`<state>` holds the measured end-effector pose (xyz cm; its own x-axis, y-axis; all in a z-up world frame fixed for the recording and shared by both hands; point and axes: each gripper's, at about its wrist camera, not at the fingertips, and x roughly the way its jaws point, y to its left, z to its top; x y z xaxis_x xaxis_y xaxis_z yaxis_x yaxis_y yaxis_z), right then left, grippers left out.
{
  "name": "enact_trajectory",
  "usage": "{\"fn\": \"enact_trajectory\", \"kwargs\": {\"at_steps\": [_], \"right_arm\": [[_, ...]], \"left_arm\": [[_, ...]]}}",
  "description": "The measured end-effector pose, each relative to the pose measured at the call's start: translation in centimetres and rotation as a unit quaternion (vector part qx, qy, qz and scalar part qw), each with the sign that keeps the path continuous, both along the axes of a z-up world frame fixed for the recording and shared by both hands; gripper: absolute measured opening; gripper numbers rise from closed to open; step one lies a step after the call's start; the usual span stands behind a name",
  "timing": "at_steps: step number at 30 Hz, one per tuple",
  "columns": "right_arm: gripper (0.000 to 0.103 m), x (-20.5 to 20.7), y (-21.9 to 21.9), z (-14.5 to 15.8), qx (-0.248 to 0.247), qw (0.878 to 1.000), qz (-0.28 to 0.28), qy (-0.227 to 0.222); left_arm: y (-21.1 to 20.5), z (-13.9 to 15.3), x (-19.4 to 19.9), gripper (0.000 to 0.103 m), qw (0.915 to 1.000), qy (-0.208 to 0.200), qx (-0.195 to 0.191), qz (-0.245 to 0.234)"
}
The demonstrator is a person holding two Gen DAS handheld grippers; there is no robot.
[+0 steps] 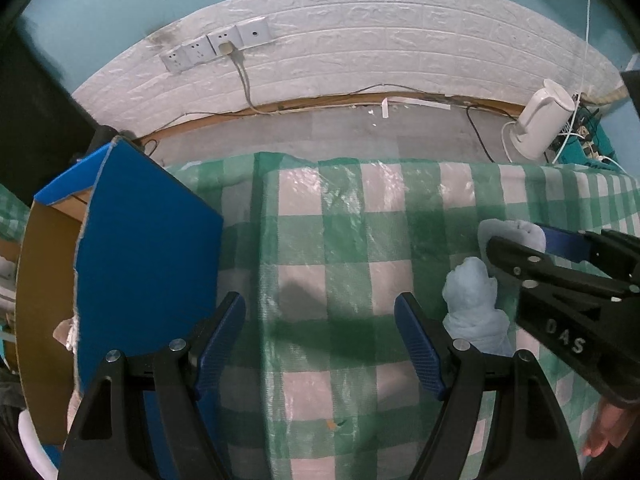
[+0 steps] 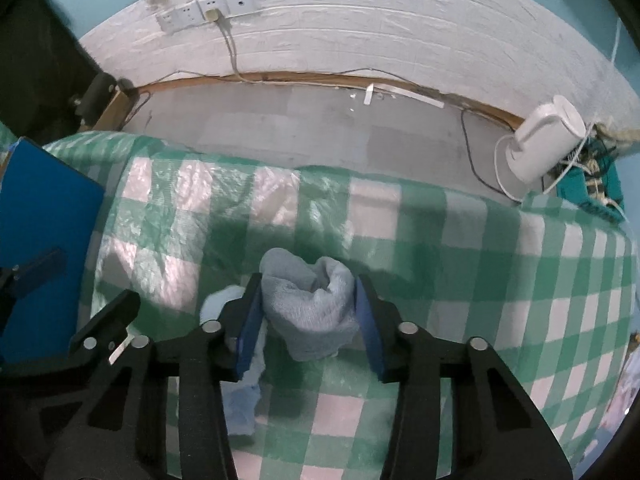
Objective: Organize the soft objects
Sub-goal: 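Close the right tool on the light blue sock while the left tool approaches the white cloth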
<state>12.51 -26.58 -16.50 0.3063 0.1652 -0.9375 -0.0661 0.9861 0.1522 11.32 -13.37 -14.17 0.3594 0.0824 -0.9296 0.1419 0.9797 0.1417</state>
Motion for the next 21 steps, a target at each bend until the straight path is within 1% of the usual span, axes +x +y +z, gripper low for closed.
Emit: {"fn": "enact_trajectory", "kwargs": {"at_steps": [3,11,16,17,18,20,21], "right_arm": [[0.037,-0.8,-1.0,0.1,0.002,1.000,-0.015,0.008],[0.036,-3.9,-3.8,-0.3,0.001,0.999,-0.047,0.019],[0.037,-5.6,-5.2,-0.4,0.003,0.998,-0.060,0.022],[0.037,-5.9,-5.4,-0.4,0.005,0.998,-0.062,0.023],[0.042,-6.0,-5.6,-0.4,0.012,0.998,-0.063,0.023],[0.044,-6.5,-6.0,-0.3,0.015,0.998,-0.064,0.020],[0.050,-6.6,-6.0,-0.3,0.014,0.998,-0.064,0.019]], "left_arm": [[-0.5,-0.1,-0.3,0.078,1.0000,0.002,-0.003,-0.007],[-2.6,-0.2,-1.3,0.078,0.9995,0.012,-0.013,-0.025],[-4.1,-0.5,-1.7,0.078,0.9988,0.012,-0.001,-0.047],[-4.3,-0.6,-1.7,0.078,0.9988,0.014,-0.001,-0.047],[-4.4,-0.7,-1.7,0.078,0.9988,0.016,-0.003,-0.047],[-4.7,-0.6,-1.6,0.078,0.9986,0.021,-0.008,-0.047],[-4.8,-0.5,-1.6,0.078,0.9986,0.021,-0.010,-0.048]]}}
